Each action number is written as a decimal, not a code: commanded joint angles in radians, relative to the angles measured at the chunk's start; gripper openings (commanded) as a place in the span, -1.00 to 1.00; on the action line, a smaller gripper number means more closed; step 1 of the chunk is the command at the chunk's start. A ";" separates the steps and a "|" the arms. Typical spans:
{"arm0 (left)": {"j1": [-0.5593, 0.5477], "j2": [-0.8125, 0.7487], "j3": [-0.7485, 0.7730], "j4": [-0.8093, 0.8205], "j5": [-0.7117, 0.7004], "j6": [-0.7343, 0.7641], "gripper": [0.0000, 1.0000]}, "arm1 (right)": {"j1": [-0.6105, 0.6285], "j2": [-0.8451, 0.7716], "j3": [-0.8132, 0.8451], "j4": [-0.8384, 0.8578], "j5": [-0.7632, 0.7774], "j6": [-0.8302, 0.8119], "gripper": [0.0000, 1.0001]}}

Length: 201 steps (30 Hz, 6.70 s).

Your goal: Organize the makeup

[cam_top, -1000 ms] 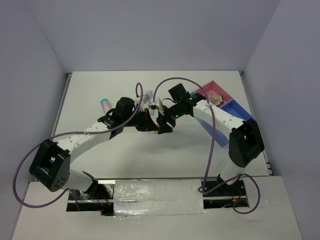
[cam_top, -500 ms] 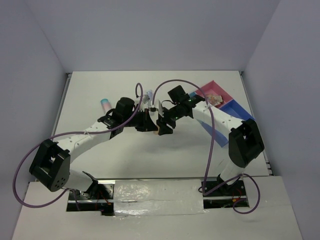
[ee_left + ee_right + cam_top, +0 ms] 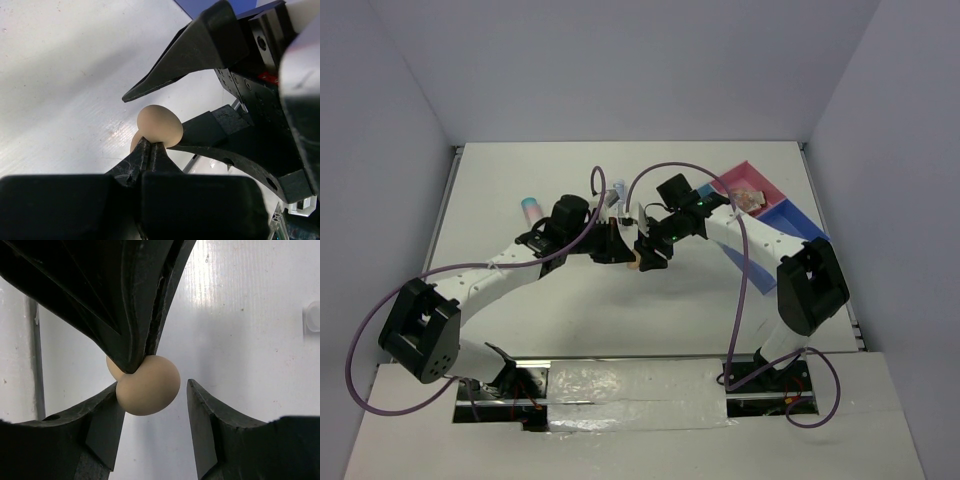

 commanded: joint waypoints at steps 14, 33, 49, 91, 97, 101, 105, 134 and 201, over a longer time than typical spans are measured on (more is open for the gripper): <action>0.005 -0.028 -0.022 0.018 -0.018 0.003 -0.96 | 0.004 -0.026 0.047 0.000 -0.049 0.063 -0.42; 0.019 -0.100 0.006 -0.108 -0.187 0.002 0.45 | -0.021 -0.071 -0.016 0.027 0.018 0.143 -0.68; 0.235 -0.243 -0.086 -0.262 -0.376 -0.017 -0.25 | -0.324 -0.142 0.041 0.076 0.435 0.238 -0.64; 0.267 -0.142 0.012 -0.388 -0.496 0.178 -0.06 | -0.435 -0.132 0.087 0.174 0.594 0.234 0.87; 0.267 -0.049 0.069 -0.382 -0.489 0.223 -0.60 | -0.512 -0.169 0.082 0.174 0.346 0.390 0.86; 0.266 0.020 0.105 -0.396 -0.511 0.262 -0.56 | -0.529 -0.087 0.163 -0.019 -0.023 0.288 -0.14; 0.267 0.074 0.127 -0.408 -0.545 0.287 -0.37 | -0.518 -0.150 0.075 0.027 -0.129 0.269 0.14; 0.267 0.389 0.193 -0.336 -0.607 0.298 -0.62 | -0.435 -0.164 -0.012 -0.005 -0.140 0.220 0.91; 0.065 0.027 -0.059 0.192 0.084 0.013 0.99 | -0.120 0.194 0.262 -0.100 -0.210 0.505 -0.72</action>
